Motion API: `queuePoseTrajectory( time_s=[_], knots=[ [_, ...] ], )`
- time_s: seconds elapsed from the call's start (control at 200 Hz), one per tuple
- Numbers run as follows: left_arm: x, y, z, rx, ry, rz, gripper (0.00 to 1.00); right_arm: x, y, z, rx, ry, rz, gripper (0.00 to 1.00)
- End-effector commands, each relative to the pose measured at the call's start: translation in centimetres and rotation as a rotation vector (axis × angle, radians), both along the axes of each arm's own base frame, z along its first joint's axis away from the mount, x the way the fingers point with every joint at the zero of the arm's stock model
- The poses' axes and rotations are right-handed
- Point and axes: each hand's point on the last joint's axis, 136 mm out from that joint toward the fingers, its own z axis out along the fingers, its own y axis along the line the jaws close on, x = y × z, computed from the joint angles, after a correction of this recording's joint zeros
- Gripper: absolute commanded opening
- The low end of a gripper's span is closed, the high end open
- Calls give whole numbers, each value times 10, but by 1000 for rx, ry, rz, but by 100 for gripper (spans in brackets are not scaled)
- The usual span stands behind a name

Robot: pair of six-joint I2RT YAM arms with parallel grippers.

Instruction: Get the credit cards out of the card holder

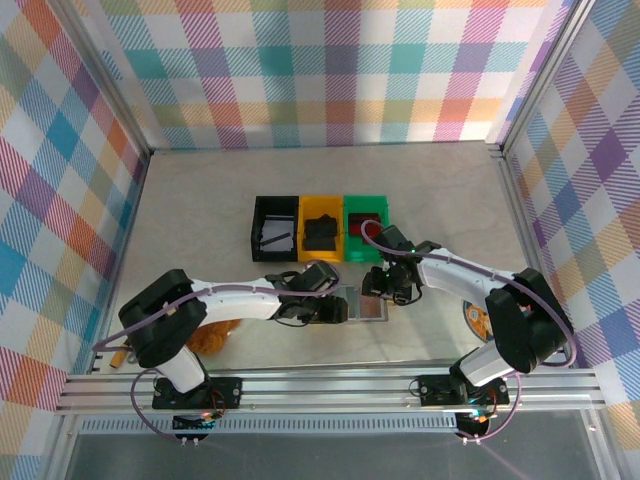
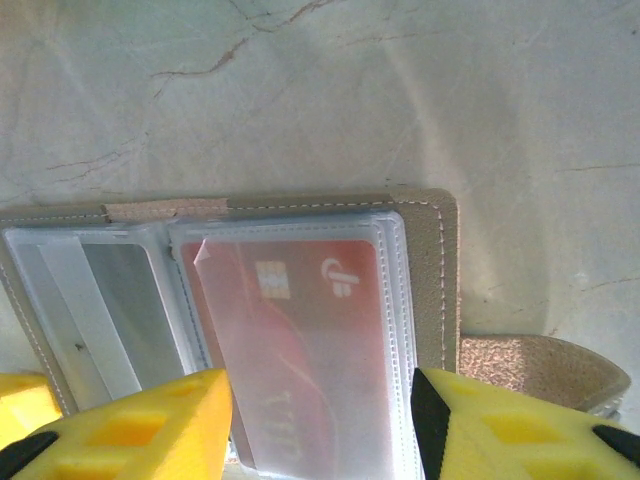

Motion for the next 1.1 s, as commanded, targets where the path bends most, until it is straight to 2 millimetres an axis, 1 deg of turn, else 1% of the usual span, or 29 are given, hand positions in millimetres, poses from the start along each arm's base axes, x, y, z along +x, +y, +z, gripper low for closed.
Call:
queuePoseTrajectory(
  time_s=[0.0, 0.05, 0.115, 0.195, 0.26, 0.305, 0.36, 0.47, 0.685, 0.815, 0.9, 1.095],
  knots=[
    [-8, 27, -26, 172, 70, 69, 59, -7, -4, -6, -12, 30, -3, 52],
    [-8, 34, -28, 228, 80, 81, 59, -8, -4, -7, -12, 35, -2, 52],
    [-5, 44, -26, 299, 76, 95, 59, -9, -5, -8, -13, 40, -2, 52],
    [-1, 47, -19, 332, 56, 99, 60, -10, -7, -8, -19, 40, -6, 52],
    [2, 50, -18, 367, 56, 104, 60, -11, -5, -8, -9, 42, -6, 52],
    [1, 51, -19, 385, 67, 106, 59, -11, -5, -8, -2, 45, -11, 52],
    [0, 50, -25, 393, 82, 103, 55, -13, -4, -8, 6, 49, -15, 52],
    [0, 55, -30, 426, 88, 120, 53, -14, -4, -6, 18, 50, -23, 52],
    [2, 51, -32, 438, 95, 117, 52, -16, -3, -6, 33, 45, -29, 51],
    [-2, 51, -41, 433, 122, 119, 52, -16, -2, -7, 43, 42, -34, 51],
    [-5, 51, -46, 424, 135, 124, 52, -14, 3, -5, 72, 34, -35, 50],
    [-7, 47, -49, 401, 147, 127, 52, -12, 3, -2, 75, 23, -42, 49]
  ],
)
